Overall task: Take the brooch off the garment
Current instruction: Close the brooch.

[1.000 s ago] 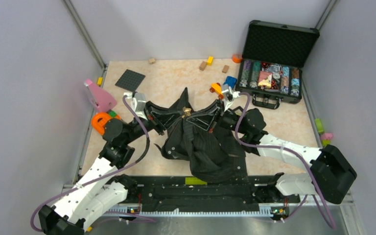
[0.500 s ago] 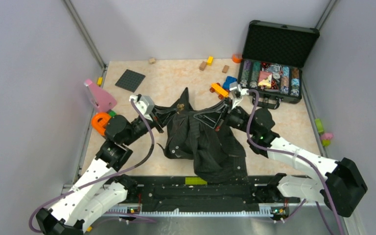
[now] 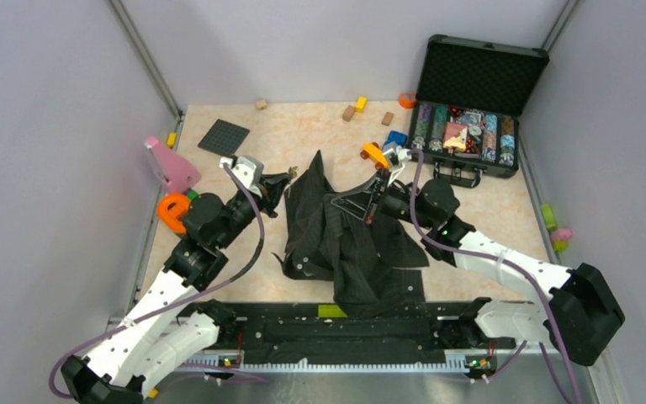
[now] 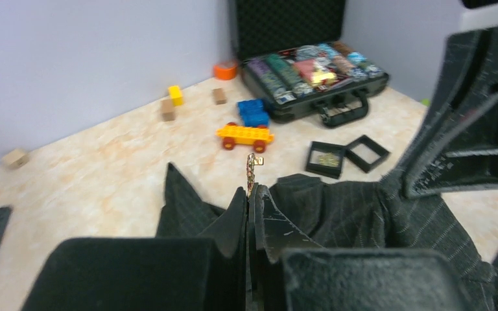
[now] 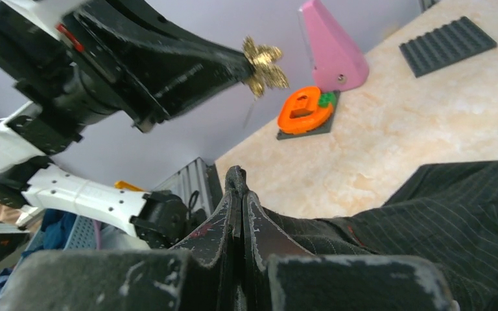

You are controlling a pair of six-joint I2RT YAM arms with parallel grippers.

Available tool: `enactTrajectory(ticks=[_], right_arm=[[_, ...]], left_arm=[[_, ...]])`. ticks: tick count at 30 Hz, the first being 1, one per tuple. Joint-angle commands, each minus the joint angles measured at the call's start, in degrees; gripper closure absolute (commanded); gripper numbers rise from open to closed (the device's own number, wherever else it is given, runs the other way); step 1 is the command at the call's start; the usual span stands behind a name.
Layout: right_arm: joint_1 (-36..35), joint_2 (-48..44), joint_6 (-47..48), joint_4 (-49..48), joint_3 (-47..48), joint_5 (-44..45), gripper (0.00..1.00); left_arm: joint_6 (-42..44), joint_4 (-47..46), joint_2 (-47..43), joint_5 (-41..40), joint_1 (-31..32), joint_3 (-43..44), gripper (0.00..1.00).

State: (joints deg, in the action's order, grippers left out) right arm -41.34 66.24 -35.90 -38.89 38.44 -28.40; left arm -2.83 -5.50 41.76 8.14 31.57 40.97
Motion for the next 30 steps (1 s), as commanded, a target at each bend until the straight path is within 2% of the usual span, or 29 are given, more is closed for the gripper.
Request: enactTrajectory(ticks=[1, 4, 7, 11, 16, 17, 18, 19, 20, 22, 25, 27, 30], right_arm=[[0.6, 2.3, 4.4, 4.2, 4.7, 2.9, 1.0], [0.6, 8.0, 5.9, 6.1, 12.1, 2.6, 1.0], [0.6, 15.2, 9.0, 10.8, 26.9, 2.3, 1.0], [0.6, 26.2, 14.5, 21.2, 54.2, 3.3, 1.0], [0.8, 43.7, 17.0, 36.2, 95.8, 6.9, 1.0], [0.8, 47.8, 16.9, 39.3, 104.1, 6.8, 0.96], [0.9, 50.7, 16.5, 42.0, 109.6, 6.7, 0.81], [1.0, 52.5, 16.1, 43.7, 112.2, 6.7, 0.61], [1.1, 52.1, 15.6, 44.4, 110.9, 6.4, 0.5], [1.2, 48.1, 15.3, 43.5, 101.1, 5.8, 0.42], [1.3, 36.6, 14.6, 34.0, 73.6, 7.3, 0.39], [1.4, 29.0, 14.0, 26.9, 58.5, 8.3, 0.39], [1.4, 19.8, 14.3, 21.4, 41.8, 7.1, 0.39]], left_arm=[[0.3, -0.1, -2.0, -12.3, 0.2, 3.8, 1.0], [0.9, -0.1, -3.5, -17.2, 0.2, 4.3, 1.0], [2.1, -0.1, -5.3, -21.7, 0.2, 4.7, 1.0], [2.3, -0.9, -8.4, -25.6, 0.1, 4.7, 1.0], [2.3, -2.3, -12.0, -27.3, 0.2, 3.6, 1.0], [3.4, -2.8, -12.5, -27.1, 0.2, 3.3, 1.0], [3.6, -3.1, -12.7, -26.7, 0.1, 3.1, 1.0], [3.6, -3.2, -12.7, -26.0, 0.1, 3.2, 1.0], [3.6, -3.2, -12.7, -25.4, 0.1, 3.3, 1.0], [3.3, -3.1, -12.6, -23.9, 0.1, 3.4, 1.0], [2.1, -2.7, -12.2, -21.6, 0.1, 3.2, 1.0], [0.4, -2.7, -11.7, -19.9, 0.1, 3.0, 1.0], [-1.4, -2.8, -10.8, -17.4, 0.1, 3.0, 1.0]])
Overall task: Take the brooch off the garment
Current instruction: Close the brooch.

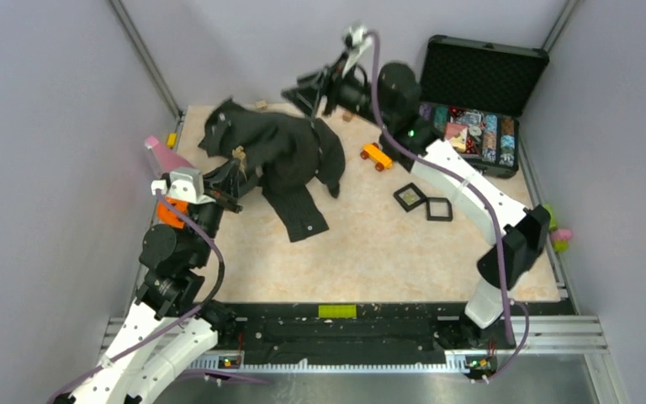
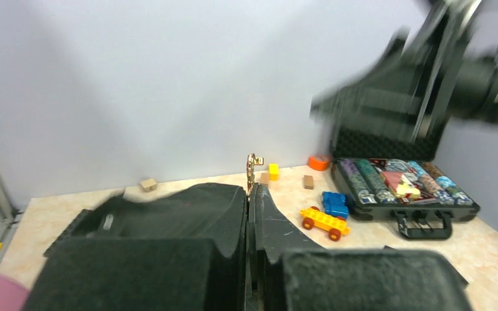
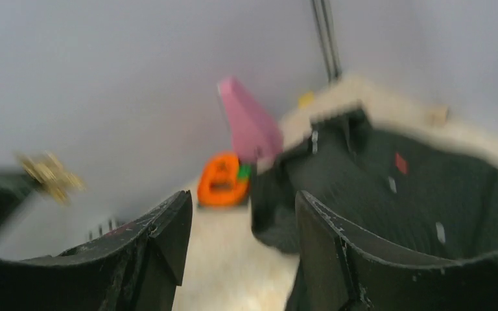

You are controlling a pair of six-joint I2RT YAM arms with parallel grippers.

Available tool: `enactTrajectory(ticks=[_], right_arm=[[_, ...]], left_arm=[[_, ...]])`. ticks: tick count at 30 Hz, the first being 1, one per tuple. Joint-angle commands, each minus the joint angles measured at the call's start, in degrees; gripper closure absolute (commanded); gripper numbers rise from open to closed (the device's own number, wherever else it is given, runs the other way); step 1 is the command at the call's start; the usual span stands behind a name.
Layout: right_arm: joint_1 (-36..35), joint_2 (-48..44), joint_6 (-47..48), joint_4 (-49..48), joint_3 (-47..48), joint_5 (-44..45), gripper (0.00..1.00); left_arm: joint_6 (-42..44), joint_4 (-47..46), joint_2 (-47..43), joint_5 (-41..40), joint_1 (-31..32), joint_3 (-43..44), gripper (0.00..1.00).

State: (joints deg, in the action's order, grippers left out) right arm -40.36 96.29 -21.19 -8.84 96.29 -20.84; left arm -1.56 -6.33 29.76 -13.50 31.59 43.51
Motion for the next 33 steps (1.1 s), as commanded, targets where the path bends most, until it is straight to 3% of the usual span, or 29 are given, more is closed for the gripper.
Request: enactTrajectory(ticks=[1, 4, 6, 10, 13, 22, 33], right_arm=[[0.4, -13.0, -0.1, -10.7, -21.7, -2.0, 0.39], [0.3, -19.7, 0.1, -18.7, -35.3, -6.6, 0.4], [0.3, -22.8, 0.1, -22.6, -42.3, -7.6, 0.41], [0.0, -25.8, 0.6, -28.8, -49.9, -10.9, 0.41], [-0.6, -28.3, 0.7, -34.0, -53.7, -12.0, 0.41], [-4.4, -29.3, 2.5, -40.7, -53.7, -10.5, 0.41], [-9.3, -24.9, 2.4, -44.2, -47.6, -8.3, 0.44]], left_arm=[[-3.4, -1.9, 1.5, 5.0, 0.1, 0.5, 1.0], [-6.7, -1.6, 2.5, 10.2, 0.1, 0.8, 1.0], [-10.6, -1.8, 3.8, 18.0, 0.1, 1.4, 1.0], [-22.7, -9.5, 5.9, 30.5, 0.1, 0.4, 1.0], [-29.9, -16.3, 7.3, 35.0, 0.1, -1.1, 1.0], [-44.2, -31.2, 10.5, 39.8, 0.1, -3.9, 1.0], [-45.1, -32.2, 10.1, 39.0, 0.1, -4.9, 1.0]])
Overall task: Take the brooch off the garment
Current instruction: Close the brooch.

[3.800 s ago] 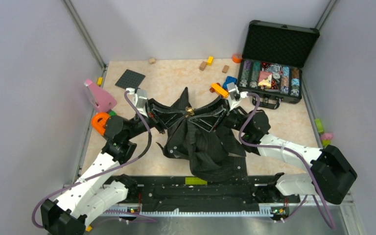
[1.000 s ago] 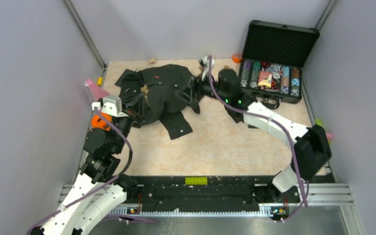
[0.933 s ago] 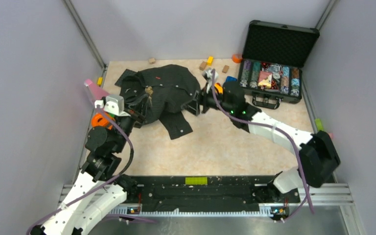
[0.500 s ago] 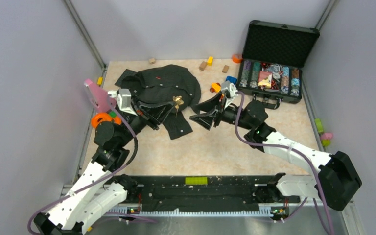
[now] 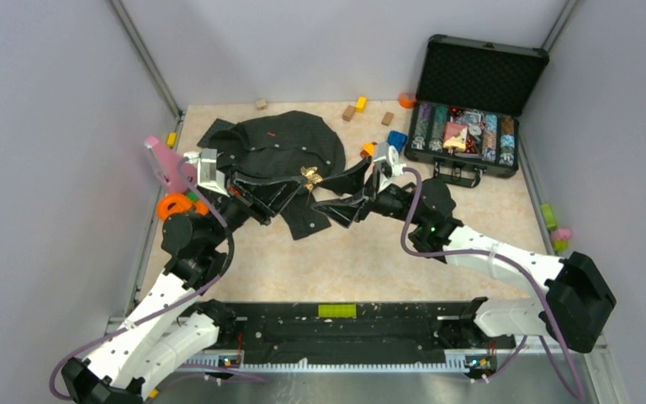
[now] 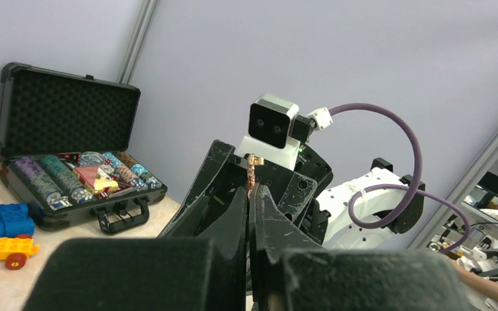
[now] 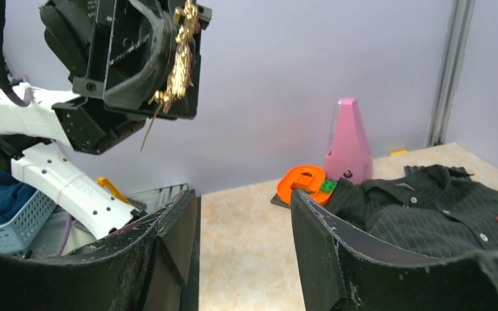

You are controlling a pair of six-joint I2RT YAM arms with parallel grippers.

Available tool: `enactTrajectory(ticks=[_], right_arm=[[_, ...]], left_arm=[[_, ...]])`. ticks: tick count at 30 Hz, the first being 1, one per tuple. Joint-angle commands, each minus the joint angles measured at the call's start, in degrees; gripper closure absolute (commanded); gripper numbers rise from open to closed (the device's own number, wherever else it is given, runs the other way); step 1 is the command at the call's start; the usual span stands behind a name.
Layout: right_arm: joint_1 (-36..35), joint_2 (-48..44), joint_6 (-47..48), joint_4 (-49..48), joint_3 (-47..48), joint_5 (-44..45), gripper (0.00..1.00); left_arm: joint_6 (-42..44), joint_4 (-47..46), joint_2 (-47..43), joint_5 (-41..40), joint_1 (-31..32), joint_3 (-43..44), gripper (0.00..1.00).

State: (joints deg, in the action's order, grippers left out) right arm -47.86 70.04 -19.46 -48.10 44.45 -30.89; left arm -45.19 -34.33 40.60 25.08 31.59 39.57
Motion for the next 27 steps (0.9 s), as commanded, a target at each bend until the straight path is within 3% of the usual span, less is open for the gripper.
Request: enactTrajectory(ticks=[1, 27], right_arm=[[-2.2, 1.8, 0.6, -5.2, 4.7, 2.2, 0.44], [-4.6, 0.9, -2.5, -6.2, 7.6, 3.7, 0.48]], left_arm=[[-1.5, -4.3, -0.8, 0.5, 0.1, -1.0, 1.0], [2.1, -1.5, -1.8, -0.6, 0.1, -2.2, 1.0]])
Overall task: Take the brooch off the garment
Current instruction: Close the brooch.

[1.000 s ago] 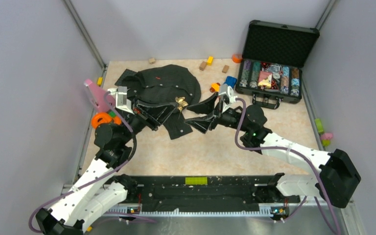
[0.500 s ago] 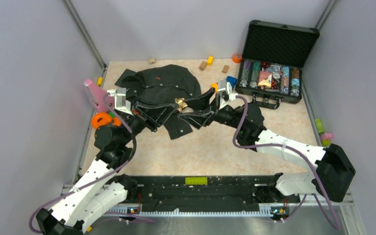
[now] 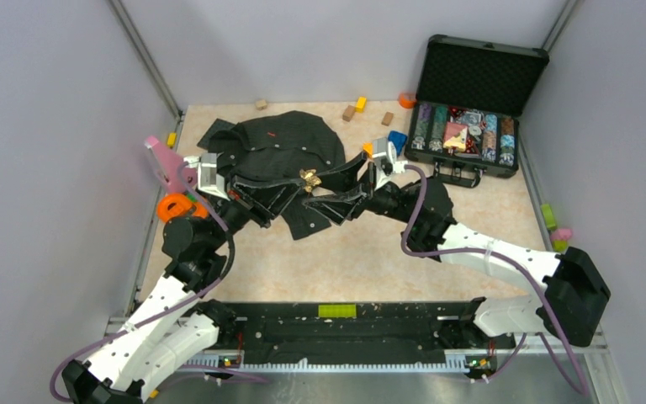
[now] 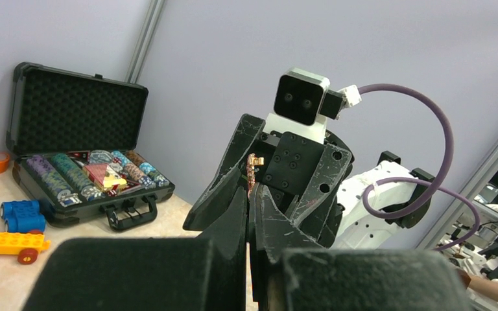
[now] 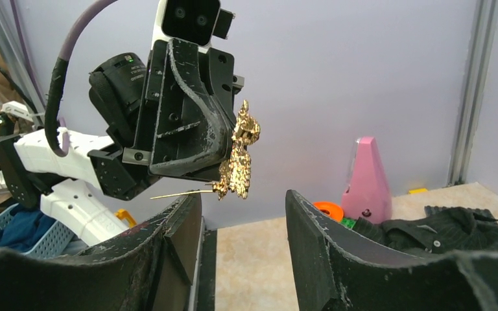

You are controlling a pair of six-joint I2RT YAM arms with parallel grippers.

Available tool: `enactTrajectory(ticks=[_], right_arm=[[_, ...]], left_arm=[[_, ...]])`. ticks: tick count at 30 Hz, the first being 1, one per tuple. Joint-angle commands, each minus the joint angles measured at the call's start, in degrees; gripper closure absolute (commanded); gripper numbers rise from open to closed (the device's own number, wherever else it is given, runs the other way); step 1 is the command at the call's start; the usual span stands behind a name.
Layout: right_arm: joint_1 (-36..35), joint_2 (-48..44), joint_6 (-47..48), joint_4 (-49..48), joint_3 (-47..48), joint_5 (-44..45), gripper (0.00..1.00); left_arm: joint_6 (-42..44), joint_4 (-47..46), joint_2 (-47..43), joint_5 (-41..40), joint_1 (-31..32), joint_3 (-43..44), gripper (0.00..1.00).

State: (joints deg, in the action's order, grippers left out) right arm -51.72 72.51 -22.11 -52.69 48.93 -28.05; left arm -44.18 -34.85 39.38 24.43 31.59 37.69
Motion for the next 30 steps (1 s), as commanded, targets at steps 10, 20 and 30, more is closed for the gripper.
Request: enactTrajectory(ticks=[10, 20, 30], right_arm=[[-0.8, -4.7, 1.3, 9.0, 4.7, 0.0, 0.67], [-0.7, -10.5, 1.0, 16.0, 1.2, -0.9, 0.71], [-0.7, -14.9, 1.9, 18.8, -2.7, -2.7, 0.5]], left_arm=[[2.4, 3.7, 0.3, 8.3, 0.1, 0.3, 1.0], [-2.7, -0.1, 1.0, 10.1, 0.1, -3.5, 1.0], [-10.7, 0.3, 3.2, 4.8, 0.1, -2.8, 1.0]])
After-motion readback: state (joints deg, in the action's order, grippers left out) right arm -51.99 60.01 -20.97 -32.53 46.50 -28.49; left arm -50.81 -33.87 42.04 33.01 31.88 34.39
